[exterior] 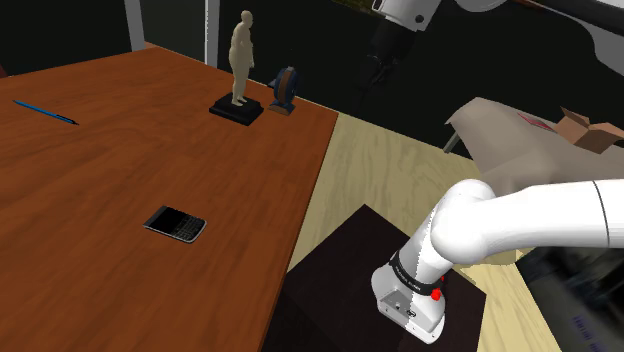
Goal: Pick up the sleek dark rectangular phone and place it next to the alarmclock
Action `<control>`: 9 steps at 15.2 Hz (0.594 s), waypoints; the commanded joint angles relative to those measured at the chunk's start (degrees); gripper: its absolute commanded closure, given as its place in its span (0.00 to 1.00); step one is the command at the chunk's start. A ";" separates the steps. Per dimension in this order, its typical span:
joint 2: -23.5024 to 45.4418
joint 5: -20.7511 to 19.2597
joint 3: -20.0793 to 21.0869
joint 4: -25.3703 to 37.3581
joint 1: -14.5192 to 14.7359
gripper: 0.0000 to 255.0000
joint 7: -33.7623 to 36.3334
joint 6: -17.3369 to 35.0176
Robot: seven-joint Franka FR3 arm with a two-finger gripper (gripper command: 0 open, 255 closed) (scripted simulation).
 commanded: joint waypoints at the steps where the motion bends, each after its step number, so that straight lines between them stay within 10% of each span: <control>1: 0.00 0.00 0.00 0.00 0.00 0.00 0.00 0.00; 9: 6.32 4.39 8.86 -3.76 2.97 0.00 7.03 10.55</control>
